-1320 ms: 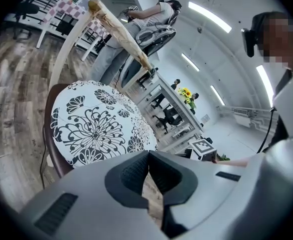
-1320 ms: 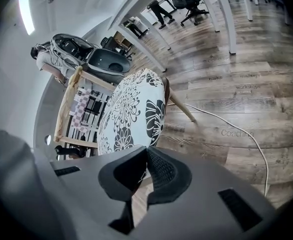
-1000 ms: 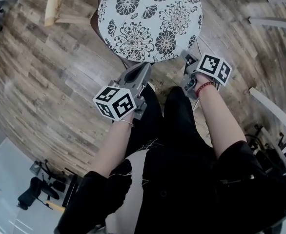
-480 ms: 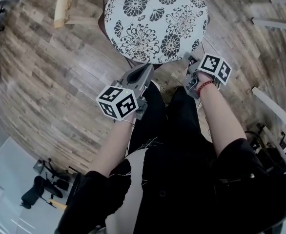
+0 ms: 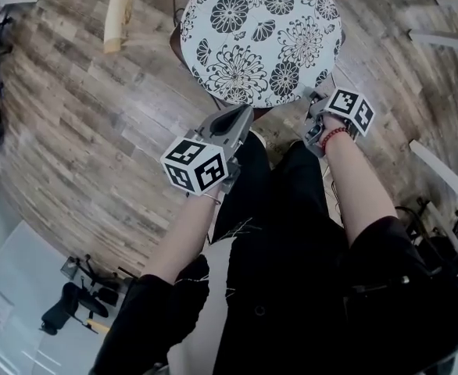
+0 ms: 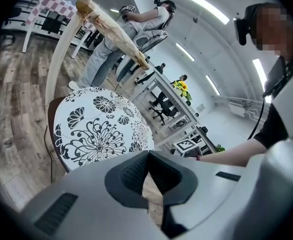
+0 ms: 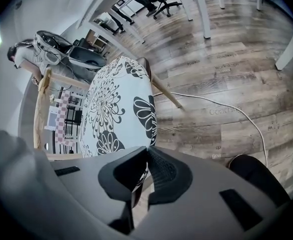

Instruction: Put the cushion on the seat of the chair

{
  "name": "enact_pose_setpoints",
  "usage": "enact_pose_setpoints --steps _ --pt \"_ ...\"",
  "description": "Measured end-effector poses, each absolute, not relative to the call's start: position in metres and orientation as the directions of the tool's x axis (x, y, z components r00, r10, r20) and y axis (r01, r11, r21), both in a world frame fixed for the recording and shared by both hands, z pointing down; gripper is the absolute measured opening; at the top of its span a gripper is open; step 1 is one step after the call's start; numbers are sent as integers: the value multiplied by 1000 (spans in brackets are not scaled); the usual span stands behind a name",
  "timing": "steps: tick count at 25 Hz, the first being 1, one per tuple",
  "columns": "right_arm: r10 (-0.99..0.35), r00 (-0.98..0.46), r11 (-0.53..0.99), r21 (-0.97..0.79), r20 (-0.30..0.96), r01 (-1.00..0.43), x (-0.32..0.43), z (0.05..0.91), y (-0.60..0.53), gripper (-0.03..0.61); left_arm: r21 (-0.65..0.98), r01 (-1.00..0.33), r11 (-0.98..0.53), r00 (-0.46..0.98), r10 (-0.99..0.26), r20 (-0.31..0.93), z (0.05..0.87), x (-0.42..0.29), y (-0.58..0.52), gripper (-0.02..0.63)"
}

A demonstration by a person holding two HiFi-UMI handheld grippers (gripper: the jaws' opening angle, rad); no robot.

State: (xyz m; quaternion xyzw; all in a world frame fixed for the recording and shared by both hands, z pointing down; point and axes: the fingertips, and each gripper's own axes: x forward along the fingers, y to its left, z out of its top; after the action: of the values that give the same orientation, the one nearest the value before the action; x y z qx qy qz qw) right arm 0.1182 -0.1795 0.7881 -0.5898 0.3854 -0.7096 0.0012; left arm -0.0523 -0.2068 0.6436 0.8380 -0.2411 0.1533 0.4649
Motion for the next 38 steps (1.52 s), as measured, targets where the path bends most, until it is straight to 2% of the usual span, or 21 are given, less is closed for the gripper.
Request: enact_pose_setpoints --steps 11,12,14,16,20,23,24,26,28,34,38 --pt "-447 -275 -696 -524 851 -491 117 778 -181 18 701 -527 -481 845 -205 494 633 -54 -211 11" --pt "-450 -274 -692 -526 850 -494 117 775 -181 27 697 -529 -484 843 -210 494 630 -54 -213 11" --pt "-461 -282 -683 -540 841 -492 119 768 -183 123 692 -531 -490 844 -227 486 621 -51 -218 11" --pt "-471 -296 -667 -555 831 -497 120 757 -185 155 687 -526 -502 847 -237 475 609 -47 -220 11" --pt "-464 -278 -623 -533 841 -573 128 734 -185 155 671 -526 -523 848 -256 465 585 -42 -215 11" --pt "-456 -249 -542 -489 854 -683 136 715 -186 154 653 -544 -527 837 -287 465 573 -42 -208 11" --pt "-451 -234 -492 -459 861 -739 138 706 -186 139 648 -552 -525 832 -299 467 570 -42 -204 11" --pt "-443 -211 -375 -394 871 -839 138 684 -181 19 644 -569 -511 822 -316 474 562 -44 -191 11" --pt "-448 -221 -273 -368 866 -889 134 661 -176 15 645 -585 -492 811 -337 478 552 -44 -178 11" --pt "-565 -324 -110 -459 759 -882 136 582 -177 15 634 -599 -489 796 -447 408 499 -22 -156 11" --pt "-615 -373 42 -443 694 -895 144 517 -172 15 631 -590 -503 789 -524 321 445 -3 -143 12"
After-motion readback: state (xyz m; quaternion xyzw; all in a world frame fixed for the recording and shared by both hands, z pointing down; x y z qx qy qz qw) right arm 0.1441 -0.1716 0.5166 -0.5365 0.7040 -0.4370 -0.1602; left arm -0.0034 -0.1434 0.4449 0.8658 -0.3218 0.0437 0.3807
